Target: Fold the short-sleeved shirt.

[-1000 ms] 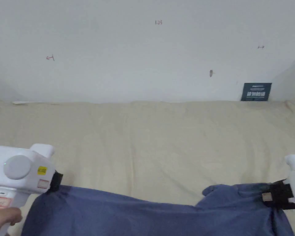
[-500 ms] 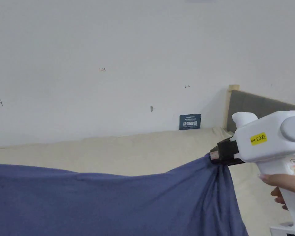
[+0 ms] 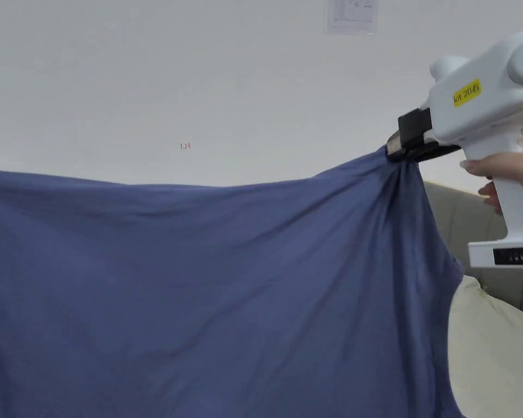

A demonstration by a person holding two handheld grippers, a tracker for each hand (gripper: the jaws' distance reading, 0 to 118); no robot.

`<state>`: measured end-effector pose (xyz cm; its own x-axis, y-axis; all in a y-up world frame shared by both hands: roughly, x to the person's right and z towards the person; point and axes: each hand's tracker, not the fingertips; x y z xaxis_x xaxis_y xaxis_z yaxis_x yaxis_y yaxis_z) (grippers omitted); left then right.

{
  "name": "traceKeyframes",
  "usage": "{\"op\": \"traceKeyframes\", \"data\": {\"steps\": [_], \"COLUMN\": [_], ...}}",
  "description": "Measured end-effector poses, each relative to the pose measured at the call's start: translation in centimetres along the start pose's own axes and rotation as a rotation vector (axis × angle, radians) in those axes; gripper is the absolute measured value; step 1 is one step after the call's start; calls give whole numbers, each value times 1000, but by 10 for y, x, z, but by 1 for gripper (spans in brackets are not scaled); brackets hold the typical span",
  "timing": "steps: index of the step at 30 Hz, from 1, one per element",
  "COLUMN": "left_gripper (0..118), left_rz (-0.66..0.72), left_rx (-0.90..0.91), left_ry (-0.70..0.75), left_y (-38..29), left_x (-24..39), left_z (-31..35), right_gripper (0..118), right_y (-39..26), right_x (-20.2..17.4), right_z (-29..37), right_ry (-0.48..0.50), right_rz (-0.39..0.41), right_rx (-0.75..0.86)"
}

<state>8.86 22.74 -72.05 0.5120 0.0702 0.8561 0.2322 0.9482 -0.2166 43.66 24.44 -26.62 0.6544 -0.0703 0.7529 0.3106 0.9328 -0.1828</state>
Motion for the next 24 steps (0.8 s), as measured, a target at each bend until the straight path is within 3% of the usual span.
{"op": "traceKeyframes", "data": {"steps": [14,20,24], "left_gripper": [3,3,3], "left_rz": [66,59,37], "left_rx": [87,198,357], "left_ry": [80,102,101], "left_y": [102,141,140], "left_x": [-20,-27,-28], "left_z": [-116,-161,-171], "right_gripper": [1,1,1], "right_y": [116,166,174], "right_x": [-32,-46,-56], "right_z": [-123,-178,-187], "right_ry": [-75,-127,-134], "right_rz": [-18,32,1], "right_rx": [100,213,333]}}
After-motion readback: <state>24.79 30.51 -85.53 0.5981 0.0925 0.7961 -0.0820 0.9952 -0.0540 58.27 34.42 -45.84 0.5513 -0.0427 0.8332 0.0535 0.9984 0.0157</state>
